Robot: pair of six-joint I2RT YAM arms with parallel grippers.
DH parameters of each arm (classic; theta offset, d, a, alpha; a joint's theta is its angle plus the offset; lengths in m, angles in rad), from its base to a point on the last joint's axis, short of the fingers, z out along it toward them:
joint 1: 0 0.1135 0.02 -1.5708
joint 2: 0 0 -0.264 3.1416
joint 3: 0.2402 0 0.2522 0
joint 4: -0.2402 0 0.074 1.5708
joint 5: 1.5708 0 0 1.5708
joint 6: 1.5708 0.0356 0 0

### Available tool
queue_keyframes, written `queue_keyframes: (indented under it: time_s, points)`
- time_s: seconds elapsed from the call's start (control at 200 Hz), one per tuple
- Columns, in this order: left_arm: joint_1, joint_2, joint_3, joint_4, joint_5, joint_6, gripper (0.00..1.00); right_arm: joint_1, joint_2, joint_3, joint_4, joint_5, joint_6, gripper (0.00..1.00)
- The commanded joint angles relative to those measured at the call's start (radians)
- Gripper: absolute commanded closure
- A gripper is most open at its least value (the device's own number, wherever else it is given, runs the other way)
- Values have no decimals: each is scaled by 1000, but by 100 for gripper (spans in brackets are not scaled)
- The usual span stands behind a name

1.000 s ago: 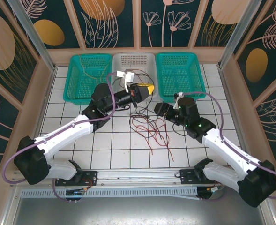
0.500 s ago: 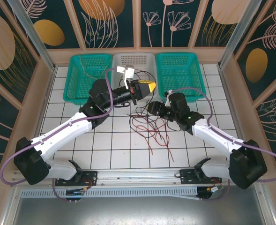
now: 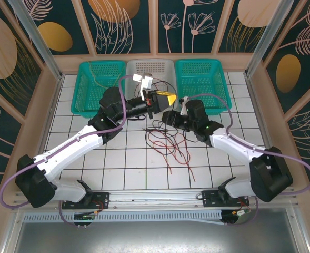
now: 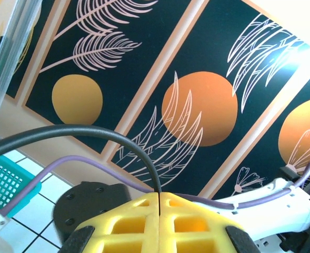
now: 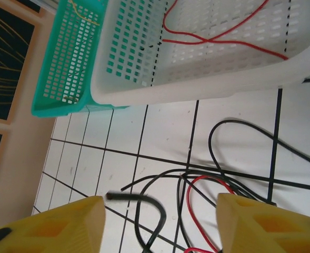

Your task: Untangle the cables

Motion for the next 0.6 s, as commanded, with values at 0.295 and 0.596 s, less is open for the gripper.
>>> queue_keyframes:
  time_s: [0.295,0.596]
  points:
    - [5,-54,68,-62,4,57,100,-27,79,49,84,14,30,95]
    - [38,-282,7,-98,-394,151,100,-127,-1,-135,242,-70,217,100]
